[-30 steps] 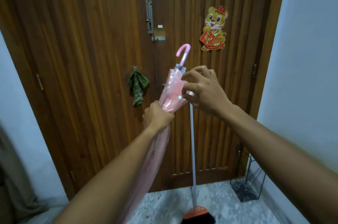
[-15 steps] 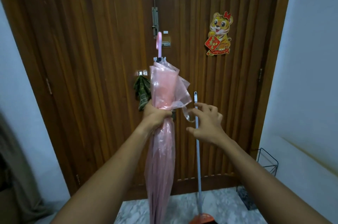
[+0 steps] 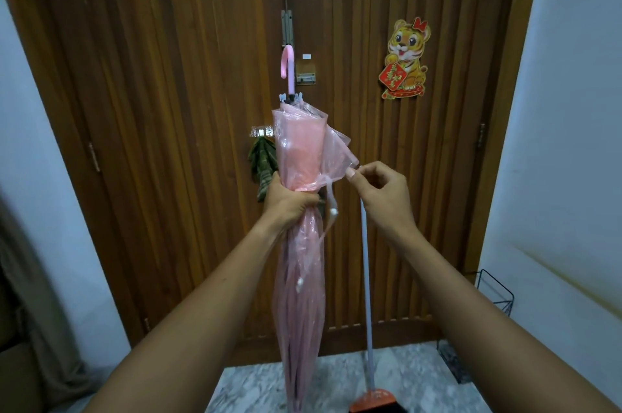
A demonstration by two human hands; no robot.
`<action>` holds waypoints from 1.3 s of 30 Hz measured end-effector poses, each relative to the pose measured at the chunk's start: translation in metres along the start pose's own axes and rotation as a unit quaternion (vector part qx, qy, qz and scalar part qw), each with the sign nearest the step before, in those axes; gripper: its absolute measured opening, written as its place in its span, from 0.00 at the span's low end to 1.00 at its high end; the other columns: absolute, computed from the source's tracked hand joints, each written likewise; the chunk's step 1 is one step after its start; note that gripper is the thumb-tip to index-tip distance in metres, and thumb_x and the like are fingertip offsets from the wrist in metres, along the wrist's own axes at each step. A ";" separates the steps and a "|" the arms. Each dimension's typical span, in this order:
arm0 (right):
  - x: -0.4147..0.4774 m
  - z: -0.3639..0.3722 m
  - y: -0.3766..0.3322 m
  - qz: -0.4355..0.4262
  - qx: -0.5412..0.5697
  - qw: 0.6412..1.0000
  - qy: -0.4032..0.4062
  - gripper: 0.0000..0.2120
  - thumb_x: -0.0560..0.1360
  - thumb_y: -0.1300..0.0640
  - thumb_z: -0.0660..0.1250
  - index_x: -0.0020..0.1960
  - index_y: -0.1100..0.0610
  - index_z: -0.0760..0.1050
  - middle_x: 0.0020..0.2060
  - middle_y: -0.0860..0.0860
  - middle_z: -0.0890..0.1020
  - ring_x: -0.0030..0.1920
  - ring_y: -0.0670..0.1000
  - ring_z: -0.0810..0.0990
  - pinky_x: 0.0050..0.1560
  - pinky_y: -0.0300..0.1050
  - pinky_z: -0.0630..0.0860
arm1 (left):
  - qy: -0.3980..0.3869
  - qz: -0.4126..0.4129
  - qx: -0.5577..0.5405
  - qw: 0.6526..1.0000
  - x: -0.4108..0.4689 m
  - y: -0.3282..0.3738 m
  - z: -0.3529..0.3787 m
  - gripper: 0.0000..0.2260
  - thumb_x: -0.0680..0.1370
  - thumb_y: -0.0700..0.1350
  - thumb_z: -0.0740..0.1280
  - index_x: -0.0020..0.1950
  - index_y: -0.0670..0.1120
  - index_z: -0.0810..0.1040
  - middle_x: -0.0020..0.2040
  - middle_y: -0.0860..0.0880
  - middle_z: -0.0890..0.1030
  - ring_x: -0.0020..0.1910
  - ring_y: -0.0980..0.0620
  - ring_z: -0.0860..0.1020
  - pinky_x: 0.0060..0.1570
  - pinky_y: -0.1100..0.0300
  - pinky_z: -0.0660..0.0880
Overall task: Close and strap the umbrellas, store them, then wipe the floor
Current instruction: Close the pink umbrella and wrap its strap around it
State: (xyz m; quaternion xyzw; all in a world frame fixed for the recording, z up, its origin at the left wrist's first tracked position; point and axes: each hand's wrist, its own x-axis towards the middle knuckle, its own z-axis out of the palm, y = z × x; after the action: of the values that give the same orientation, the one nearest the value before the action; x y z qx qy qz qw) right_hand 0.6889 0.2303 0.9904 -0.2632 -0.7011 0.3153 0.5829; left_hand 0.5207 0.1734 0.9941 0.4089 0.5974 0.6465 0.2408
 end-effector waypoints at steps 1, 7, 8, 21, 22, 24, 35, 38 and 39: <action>0.000 0.001 -0.002 -0.003 0.000 1.000 -0.012 0.10 0.77 0.49 0.71 0.43 0.55 0.81 0.38 0.48 0.83 0.41 0.47 0.82 0.46 0.50 0.83 | 0.002 0.003 -0.002 1.000 0.001 0.000 0.001 0.45 0.52 0.45 0.82 0.68 0.46 0.71 0.58 0.45 0.81 0.54 0.44 0.82 0.55 0.45 0.81; 0.000 0.005 -0.020 0.092 0.001 0.988 -0.124 0.17 0.74 0.40 0.72 0.42 0.55 0.84 0.36 0.48 0.85 0.33 0.37 0.82 0.34 0.30 0.75 | 0.008 0.035 0.006 0.999 -0.001 0.003 0.005 0.45 0.51 0.46 0.78 0.68 0.45 0.72 0.57 0.43 0.81 0.54 0.43 0.82 0.54 0.45 0.81; 0.000 0.004 -0.021 0.103 0.006 0.984 -0.146 0.16 0.74 0.42 0.72 0.41 0.55 0.85 0.35 0.47 0.85 0.32 0.36 0.80 0.33 0.28 0.74 | 0.011 0.036 0.008 0.999 -0.004 0.005 0.005 0.45 0.52 0.46 0.79 0.69 0.44 0.71 0.58 0.44 0.81 0.54 0.44 0.82 0.55 0.46 0.81; -0.006 -0.016 -0.019 0.186 0.175 0.942 -0.218 0.07 0.74 0.58 0.74 0.50 0.60 0.85 0.39 0.51 0.86 0.37 0.46 0.81 0.37 0.37 0.79 | -0.147 -0.068 -0.073 0.984 -0.020 0.014 -0.025 0.09 0.72 0.28 0.66 0.49 0.36 0.79 0.39 0.43 0.81 0.36 0.50 0.81 0.41 0.57 0.81; -0.007 -0.016 -0.019 0.183 0.160 0.947 -0.210 0.08 0.74 0.57 0.74 0.51 0.59 0.86 0.39 0.50 0.85 0.38 0.45 0.81 0.37 0.37 0.78 | -0.175 -0.080 -0.087 0.977 -0.023 0.015 -0.028 0.09 0.73 0.29 0.65 0.50 0.37 0.78 0.36 0.45 0.80 0.33 0.52 0.80 0.38 0.59 0.80; -0.007 -0.012 -0.015 0.172 0.133 0.960 -0.178 0.08 0.74 0.55 0.75 0.50 0.58 0.86 0.39 0.46 0.86 0.41 0.43 0.80 0.39 0.37 0.74 | -0.215 -0.104 -0.123 0.963 -0.027 0.014 -0.033 0.13 0.70 0.34 0.66 0.54 0.38 0.76 0.35 0.46 0.80 0.32 0.52 0.79 0.38 0.59 0.79; 0.001 0.001 -0.014 0.225 0.286 0.901 -0.236 0.14 0.71 0.60 0.75 0.56 0.59 0.84 0.52 0.58 0.86 0.50 0.54 0.86 0.56 0.55 0.81 | -0.404 -0.130 -0.297 0.856 -0.046 0.018 -0.034 0.21 0.67 0.34 0.61 0.60 0.39 0.70 0.43 0.44 0.73 0.40 0.48 0.78 0.45 0.56 0.78; 0.000 -0.001 -0.026 0.254 0.330 0.856 -0.304 0.17 0.70 0.58 0.73 0.58 0.60 0.80 0.44 0.56 0.86 0.40 0.51 0.86 0.39 0.46 0.83 | -0.440 -0.115 -0.308 0.835 -0.051 0.023 -0.032 0.22 0.67 0.33 0.58 0.60 0.38 0.73 0.44 0.42 0.76 0.45 0.45 0.78 0.50 0.53 0.78; -0.001 -0.001 -0.027 0.254 0.331 0.850 -0.321 0.18 0.69 0.56 0.74 0.57 0.60 0.80 0.40 0.55 0.84 0.37 0.50 0.85 0.35 0.44 0.82 | -0.445 -0.107 -0.307 0.835 -0.053 0.024 -0.032 0.23 0.66 0.33 0.59 0.60 0.37 0.74 0.45 0.41 0.77 0.46 0.43 0.78 0.50 0.52 0.79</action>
State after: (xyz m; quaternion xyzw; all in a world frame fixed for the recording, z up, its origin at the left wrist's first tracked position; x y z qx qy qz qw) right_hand 0.6902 0.2123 1.0103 -0.1074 -0.6122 0.7326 0.2774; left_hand 0.5281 0.1087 1.0063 0.4913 0.2365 0.5153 0.6612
